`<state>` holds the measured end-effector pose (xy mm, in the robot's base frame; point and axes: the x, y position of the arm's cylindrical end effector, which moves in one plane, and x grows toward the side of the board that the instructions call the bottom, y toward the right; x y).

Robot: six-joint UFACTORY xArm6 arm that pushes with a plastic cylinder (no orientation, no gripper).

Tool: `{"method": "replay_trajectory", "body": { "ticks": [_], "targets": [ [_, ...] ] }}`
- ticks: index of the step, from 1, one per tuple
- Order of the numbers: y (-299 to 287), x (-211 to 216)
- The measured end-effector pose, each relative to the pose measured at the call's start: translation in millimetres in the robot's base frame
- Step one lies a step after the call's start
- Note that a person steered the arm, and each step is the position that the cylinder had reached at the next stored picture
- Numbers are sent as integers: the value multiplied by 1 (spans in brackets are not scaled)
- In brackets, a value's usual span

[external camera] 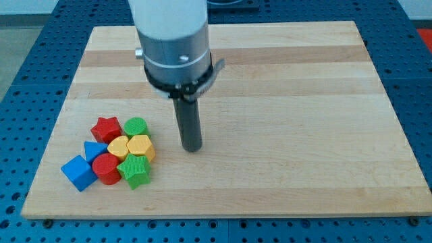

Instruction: Move the blue cube towards top left

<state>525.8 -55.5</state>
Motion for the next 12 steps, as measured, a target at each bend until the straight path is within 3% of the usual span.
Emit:
{"method": "replay_trajectory", "body": {
  "ticks": [3, 7, 9, 12],
  "targets": [
    [-27, 92],
    [-152, 90],
    [-166, 58],
    [-206, 47]
  ]
}}
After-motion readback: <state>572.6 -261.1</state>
